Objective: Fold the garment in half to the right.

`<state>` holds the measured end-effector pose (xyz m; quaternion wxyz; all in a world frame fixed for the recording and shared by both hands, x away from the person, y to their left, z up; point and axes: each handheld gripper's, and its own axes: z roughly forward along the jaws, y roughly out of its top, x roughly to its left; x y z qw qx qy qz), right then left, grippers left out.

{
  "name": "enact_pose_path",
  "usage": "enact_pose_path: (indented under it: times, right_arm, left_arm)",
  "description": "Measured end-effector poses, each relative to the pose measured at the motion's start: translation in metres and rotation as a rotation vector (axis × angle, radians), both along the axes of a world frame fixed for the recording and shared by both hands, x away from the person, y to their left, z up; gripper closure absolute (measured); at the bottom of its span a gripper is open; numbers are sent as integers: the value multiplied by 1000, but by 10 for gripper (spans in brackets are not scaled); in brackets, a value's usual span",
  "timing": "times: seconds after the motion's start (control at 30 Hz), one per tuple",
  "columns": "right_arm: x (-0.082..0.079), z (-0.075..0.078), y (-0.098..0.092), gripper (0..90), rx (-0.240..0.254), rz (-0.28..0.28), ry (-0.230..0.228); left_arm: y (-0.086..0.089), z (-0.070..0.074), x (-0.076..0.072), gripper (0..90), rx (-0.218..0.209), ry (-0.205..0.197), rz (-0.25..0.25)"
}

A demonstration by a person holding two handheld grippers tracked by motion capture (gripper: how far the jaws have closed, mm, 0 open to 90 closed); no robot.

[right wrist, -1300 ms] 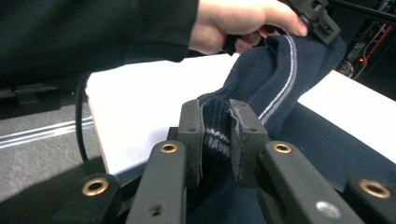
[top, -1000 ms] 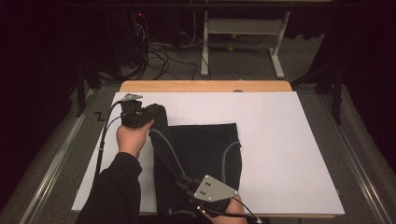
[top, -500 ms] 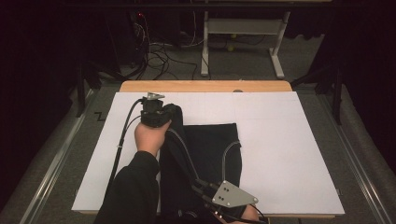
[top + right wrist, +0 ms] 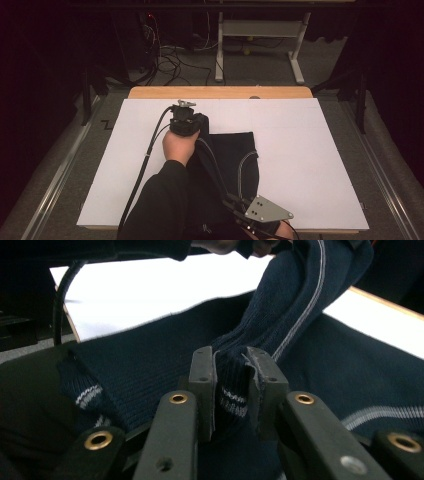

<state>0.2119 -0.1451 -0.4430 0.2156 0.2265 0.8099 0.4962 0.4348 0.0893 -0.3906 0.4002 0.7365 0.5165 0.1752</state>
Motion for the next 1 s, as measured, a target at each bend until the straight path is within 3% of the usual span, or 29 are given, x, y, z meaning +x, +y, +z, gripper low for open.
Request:
enact_pose_path:
  times: [0.1,0.37,0.43,0.53,0.57,0.7,0.8,0.9,1.0]
  right_arm:
    - [-3,-3,-8,833,-11,-4,10]
    - [-4,-9,-18,838,-31,-27,31]
    - [0,-10,-15,741,-21,-23,65]
    - [5,-15,0,412,-26,-48,113]
    - [9,-16,7,315,-33,-56,153]
    - [19,-21,29,146,-78,-107,198]
    - [23,-24,35,200,-93,-99,240]
    - [22,-26,35,451,-131,-78,250]
    - [21,-26,31,721,-135,-64,247]
  left_arm:
    - [-8,-2,2,742,7,6,3]
    - [-30,-8,4,743,19,12,-40]
    - [-32,-8,4,743,25,13,-42]
    - [-32,-9,4,743,21,16,-40]
    - [-32,-9,4,743,22,17,-41]
    - [-33,-10,5,743,20,19,-46]
    - [-33,-10,5,743,17,19,-50]
    - [-34,-10,4,743,14,21,-55]
    - [-35,-10,3,743,8,21,-58]
